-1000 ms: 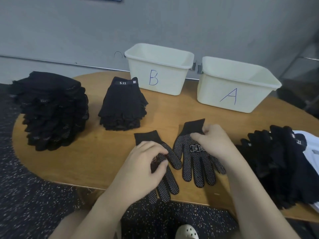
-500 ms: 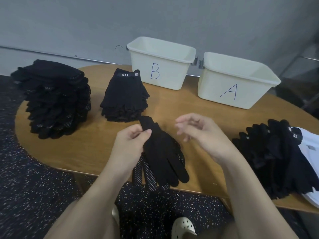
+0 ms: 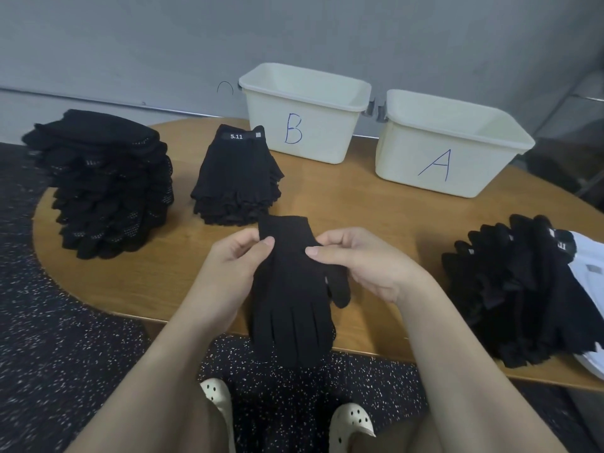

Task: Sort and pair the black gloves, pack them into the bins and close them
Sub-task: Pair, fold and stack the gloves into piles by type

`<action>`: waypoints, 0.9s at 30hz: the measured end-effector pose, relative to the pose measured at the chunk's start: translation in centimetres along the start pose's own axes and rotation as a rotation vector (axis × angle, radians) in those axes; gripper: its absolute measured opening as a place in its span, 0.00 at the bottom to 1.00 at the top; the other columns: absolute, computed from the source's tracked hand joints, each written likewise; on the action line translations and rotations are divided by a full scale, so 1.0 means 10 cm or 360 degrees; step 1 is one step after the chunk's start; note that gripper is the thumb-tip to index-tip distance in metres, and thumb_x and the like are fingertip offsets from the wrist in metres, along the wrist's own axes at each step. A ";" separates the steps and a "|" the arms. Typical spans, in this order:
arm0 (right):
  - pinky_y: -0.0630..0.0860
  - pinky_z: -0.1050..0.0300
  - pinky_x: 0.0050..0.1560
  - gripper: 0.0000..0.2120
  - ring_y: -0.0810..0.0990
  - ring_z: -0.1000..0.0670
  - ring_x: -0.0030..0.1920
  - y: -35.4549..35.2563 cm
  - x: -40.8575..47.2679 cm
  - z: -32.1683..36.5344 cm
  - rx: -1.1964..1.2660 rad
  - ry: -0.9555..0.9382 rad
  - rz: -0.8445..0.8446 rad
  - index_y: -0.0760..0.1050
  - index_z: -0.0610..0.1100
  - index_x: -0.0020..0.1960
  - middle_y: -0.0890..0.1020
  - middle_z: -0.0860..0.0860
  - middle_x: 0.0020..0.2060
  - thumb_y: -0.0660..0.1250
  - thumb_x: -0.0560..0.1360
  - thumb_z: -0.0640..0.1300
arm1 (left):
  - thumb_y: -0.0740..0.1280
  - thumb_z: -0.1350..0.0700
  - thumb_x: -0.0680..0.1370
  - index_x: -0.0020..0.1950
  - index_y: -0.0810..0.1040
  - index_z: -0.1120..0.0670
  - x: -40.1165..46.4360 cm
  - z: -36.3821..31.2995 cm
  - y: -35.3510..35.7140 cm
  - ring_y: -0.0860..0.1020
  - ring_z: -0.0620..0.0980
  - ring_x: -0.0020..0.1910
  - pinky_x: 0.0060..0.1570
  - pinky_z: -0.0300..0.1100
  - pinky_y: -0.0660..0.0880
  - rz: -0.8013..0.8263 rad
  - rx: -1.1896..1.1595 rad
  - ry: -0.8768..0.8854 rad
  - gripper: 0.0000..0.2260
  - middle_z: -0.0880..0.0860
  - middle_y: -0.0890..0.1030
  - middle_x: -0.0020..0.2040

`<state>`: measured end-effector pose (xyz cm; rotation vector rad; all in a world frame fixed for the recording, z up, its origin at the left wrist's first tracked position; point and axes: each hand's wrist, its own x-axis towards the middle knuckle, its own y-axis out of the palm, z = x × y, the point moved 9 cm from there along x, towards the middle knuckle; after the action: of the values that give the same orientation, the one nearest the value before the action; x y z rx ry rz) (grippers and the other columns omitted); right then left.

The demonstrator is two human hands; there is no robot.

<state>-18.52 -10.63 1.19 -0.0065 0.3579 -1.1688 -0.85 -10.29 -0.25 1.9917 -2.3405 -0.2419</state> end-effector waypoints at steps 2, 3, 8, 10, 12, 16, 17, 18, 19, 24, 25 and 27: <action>0.77 0.53 0.57 0.05 0.87 0.51 0.48 -0.05 0.02 0.01 -0.0023 -0.0020 -0.0106 0.86 0.52 0.45 0.89 0.48 0.48 0.73 0.78 0.50 | 0.67 0.55 0.84 0.42 0.79 0.58 0.04 0.00 -0.11 0.81 0.51 0.37 0.35 0.47 0.77 -0.0156 0.0280 0.0023 0.12 0.52 0.85 0.40; 0.78 0.52 0.58 0.05 0.88 0.50 0.48 -0.09 0.03 0.01 -0.0068 -0.0020 -0.0184 0.85 0.51 0.45 0.89 0.49 0.47 0.73 0.79 0.50 | 0.67 0.54 0.84 0.41 0.79 0.57 0.05 -0.03 -0.15 0.79 0.50 0.33 0.30 0.46 0.75 -0.0229 0.0450 0.0050 0.13 0.50 0.84 0.37; 0.80 0.53 0.57 0.06 0.88 0.51 0.47 -0.14 0.12 -0.02 -0.0210 -0.0002 -0.0362 0.83 0.48 0.48 0.89 0.52 0.45 0.72 0.80 0.49 | 0.70 0.53 0.82 0.44 0.83 0.54 0.15 -0.12 -0.27 0.81 0.52 0.27 0.25 0.45 0.77 -0.0425 0.0752 0.0119 0.09 0.49 0.86 0.39; 0.80 0.57 0.53 0.05 0.88 0.50 0.46 -0.16 0.13 -0.02 -0.0244 -0.0017 -0.0418 0.82 0.47 0.48 0.89 0.52 0.44 0.71 0.80 0.48 | 0.70 0.53 0.82 0.46 0.82 0.53 0.19 -0.13 -0.28 0.77 0.44 0.23 0.22 0.40 0.72 -0.0431 0.0801 0.0124 0.07 0.47 0.82 0.36; 0.79 0.60 0.48 0.06 0.87 0.50 0.45 -0.19 0.13 -0.01 -0.0270 -0.0023 -0.0457 0.82 0.47 0.47 0.88 0.52 0.43 0.72 0.80 0.48 | 0.71 0.53 0.82 0.48 0.83 0.53 0.24 -0.13 -0.29 0.76 0.40 0.23 0.22 0.36 0.70 -0.0420 0.0789 0.0101 0.05 0.46 0.79 0.36; 0.79 0.55 0.48 0.06 0.86 0.50 0.41 -0.23 0.14 -0.07 -0.0414 0.0023 -0.0490 0.82 0.47 0.48 0.88 0.51 0.43 0.71 0.80 0.49 | 0.71 0.52 0.81 0.50 0.84 0.52 0.29 -0.12 -0.30 0.76 0.41 0.24 0.22 0.34 0.70 -0.0399 0.0957 0.0093 0.05 0.47 0.82 0.36; 0.79 0.58 0.46 0.06 0.85 0.52 0.39 -0.24 0.14 -0.09 -0.0454 0.0025 -0.0502 0.82 0.48 0.48 0.88 0.52 0.42 0.71 0.80 0.49 | 0.71 0.52 0.81 0.50 0.84 0.52 0.29 -0.12 -0.31 0.77 0.41 0.25 0.24 0.34 0.70 -0.0406 0.1025 0.0094 0.05 0.48 0.83 0.37; 0.78 0.63 0.42 0.06 0.84 0.56 0.37 -0.25 0.14 -0.09 -0.0495 0.0020 -0.0514 0.82 0.48 0.47 0.87 0.53 0.42 0.71 0.80 0.49 | 0.71 0.51 0.81 0.50 0.84 0.51 0.29 -0.12 -0.31 0.77 0.42 0.28 0.27 0.34 0.70 -0.0414 0.1082 0.0097 0.05 0.48 0.83 0.37; 0.76 0.67 0.38 0.06 0.82 0.58 0.35 -0.26 0.15 -0.09 -0.0538 0.0010 -0.0524 0.81 0.49 0.46 0.87 0.54 0.41 0.71 0.80 0.49 | 0.71 0.51 0.81 0.49 0.83 0.50 0.29 -0.13 -0.31 0.78 0.43 0.31 0.30 0.36 0.71 -0.0420 0.1121 0.0101 0.04 0.47 0.84 0.37; 0.76 0.63 0.35 0.06 0.80 0.57 0.33 -0.28 0.16 -0.11 -0.0742 -0.0027 -0.0576 0.80 0.51 0.45 0.85 0.54 0.38 0.71 0.80 0.49 | 0.71 0.53 0.81 0.42 0.82 0.48 0.28 -0.13 -0.31 0.81 0.44 0.34 0.36 0.37 0.72 -0.0470 0.1266 0.0103 0.07 0.46 0.82 0.32; 0.76 0.62 0.35 0.06 0.80 0.56 0.33 -0.28 0.16 -0.12 -0.0771 -0.0028 -0.0583 0.79 0.51 0.44 0.85 0.54 0.39 0.71 0.80 0.50 | 0.71 0.53 0.81 0.41 0.81 0.48 0.28 -0.14 -0.31 0.81 0.45 0.33 0.34 0.37 0.72 -0.0485 0.1306 0.0102 0.08 0.47 0.82 0.31; 0.75 0.64 0.32 0.06 0.79 0.56 0.32 -0.28 0.17 -0.13 -0.0812 -0.0044 -0.0596 0.79 0.52 0.44 0.85 0.53 0.39 0.71 0.80 0.50 | 0.71 0.53 0.80 0.40 0.81 0.48 0.27 -0.14 -0.32 0.81 0.47 0.32 0.34 0.39 0.75 -0.0507 0.1343 0.0084 0.09 0.47 0.82 0.30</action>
<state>-20.77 -13.03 0.06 -0.5544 0.6417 -1.4150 2.01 -13.59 0.43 2.6363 -2.2761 0.9289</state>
